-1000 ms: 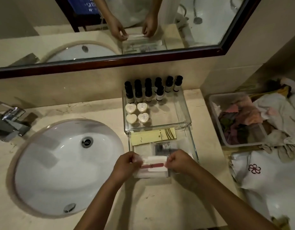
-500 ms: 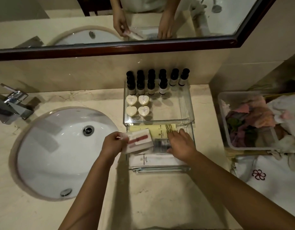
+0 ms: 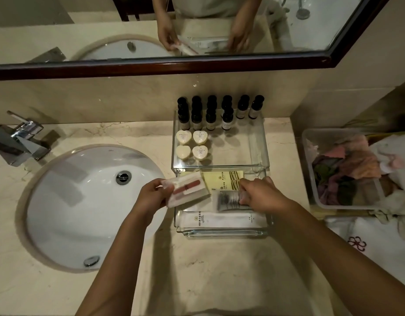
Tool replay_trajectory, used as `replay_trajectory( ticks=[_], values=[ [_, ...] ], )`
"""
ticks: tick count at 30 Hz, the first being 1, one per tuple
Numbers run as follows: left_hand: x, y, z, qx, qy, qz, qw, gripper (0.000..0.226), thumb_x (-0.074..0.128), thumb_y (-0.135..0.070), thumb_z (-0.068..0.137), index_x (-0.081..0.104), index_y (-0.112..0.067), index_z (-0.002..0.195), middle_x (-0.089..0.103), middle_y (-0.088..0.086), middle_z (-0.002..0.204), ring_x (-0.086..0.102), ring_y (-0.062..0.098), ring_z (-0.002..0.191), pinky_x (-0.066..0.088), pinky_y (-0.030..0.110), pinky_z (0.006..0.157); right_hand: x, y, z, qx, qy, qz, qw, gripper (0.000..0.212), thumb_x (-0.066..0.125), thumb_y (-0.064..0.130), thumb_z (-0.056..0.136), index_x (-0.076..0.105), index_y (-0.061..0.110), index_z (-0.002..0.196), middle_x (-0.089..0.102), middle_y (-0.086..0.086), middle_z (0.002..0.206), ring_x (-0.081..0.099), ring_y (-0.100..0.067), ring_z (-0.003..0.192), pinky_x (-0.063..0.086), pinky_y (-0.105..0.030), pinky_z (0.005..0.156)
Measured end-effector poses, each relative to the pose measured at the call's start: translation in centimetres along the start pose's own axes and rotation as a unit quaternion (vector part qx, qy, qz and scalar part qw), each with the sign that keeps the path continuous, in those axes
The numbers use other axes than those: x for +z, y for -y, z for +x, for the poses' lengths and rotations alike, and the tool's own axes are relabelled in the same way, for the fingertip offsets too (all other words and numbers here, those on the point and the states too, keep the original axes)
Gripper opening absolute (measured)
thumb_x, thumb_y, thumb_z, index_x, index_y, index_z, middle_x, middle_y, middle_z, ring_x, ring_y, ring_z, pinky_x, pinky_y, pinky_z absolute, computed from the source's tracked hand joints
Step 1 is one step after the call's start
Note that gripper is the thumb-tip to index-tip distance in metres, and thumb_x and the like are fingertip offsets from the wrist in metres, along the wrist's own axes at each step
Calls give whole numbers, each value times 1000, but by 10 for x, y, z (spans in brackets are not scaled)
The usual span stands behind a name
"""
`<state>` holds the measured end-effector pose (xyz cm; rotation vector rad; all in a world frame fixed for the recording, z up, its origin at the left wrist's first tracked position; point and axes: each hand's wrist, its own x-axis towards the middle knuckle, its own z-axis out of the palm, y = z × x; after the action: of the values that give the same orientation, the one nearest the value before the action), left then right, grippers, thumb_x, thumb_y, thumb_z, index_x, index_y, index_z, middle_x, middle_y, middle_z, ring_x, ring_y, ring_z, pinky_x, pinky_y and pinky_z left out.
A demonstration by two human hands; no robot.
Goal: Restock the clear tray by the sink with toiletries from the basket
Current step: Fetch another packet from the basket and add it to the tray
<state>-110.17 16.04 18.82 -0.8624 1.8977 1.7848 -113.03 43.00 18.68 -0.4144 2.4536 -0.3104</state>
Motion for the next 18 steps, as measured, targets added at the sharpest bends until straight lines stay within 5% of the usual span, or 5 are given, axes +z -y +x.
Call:
replay_trajectory(
  ticks=[3, 6, 11, 13, 18],
  values=[
    [-2, 1, 0, -5, -3, -3, 1000, 6, 55, -3, 91, 61, -6, 90, 64, 12, 82, 61, 22, 71, 56, 19, 55, -5, 5, -1, -2, 15, 25, 1000, 15, 51, 11, 88, 42, 23, 88, 59, 9, 83, 53, -17, 87, 27, -34, 97],
    [4, 3, 0, -3, 0, 47, 999, 6, 58, -4, 90, 61, -7, 86, 61, 11, 78, 58, 21, 68, 53, 26, 62, -27, 2, -10, 35, -11, 65, 997, 8, 50, 14, 89, 46, 21, 86, 48, 9, 74, 47, -18, 83, 28, -29, 82],
    [37, 6, 2, 23, 30, 173, 984, 14, 59, -3, 88, 55, -12, 78, 54, 4, 71, 51, 19, 62, 44, 26, 56, -44, -19, -28, 103, -28, 263, 959, 15, 54, 9, 90, 48, 21, 97, 56, 0, 93, 53, -16, 80, 42, -28, 62],
    [47, 7, 5, 70, 20, 307, 949, 6, 55, -5, 88, 56, -11, 89, 57, 4, 82, 53, 23, 76, 42, 28, 65, -38, -21, -31, 114, -23, 288, 951, 26, 56, 8, 90, 50, 22, 110, 58, -4, 105, 56, -16, 85, 45, -29, 68],
    [59, 0, 1, 142, -1, 593, 793, 38, 47, -4, 88, 47, -15, 124, 58, 8, 114, 55, 29, 105, 45, 36, 77, -16, -14, -27, 142, -12, 274, 951, 34, 55, 7, 90, 53, 12, 124, 58, -11, 121, 50, -18, 94, 37, -25, 77]
  ],
)
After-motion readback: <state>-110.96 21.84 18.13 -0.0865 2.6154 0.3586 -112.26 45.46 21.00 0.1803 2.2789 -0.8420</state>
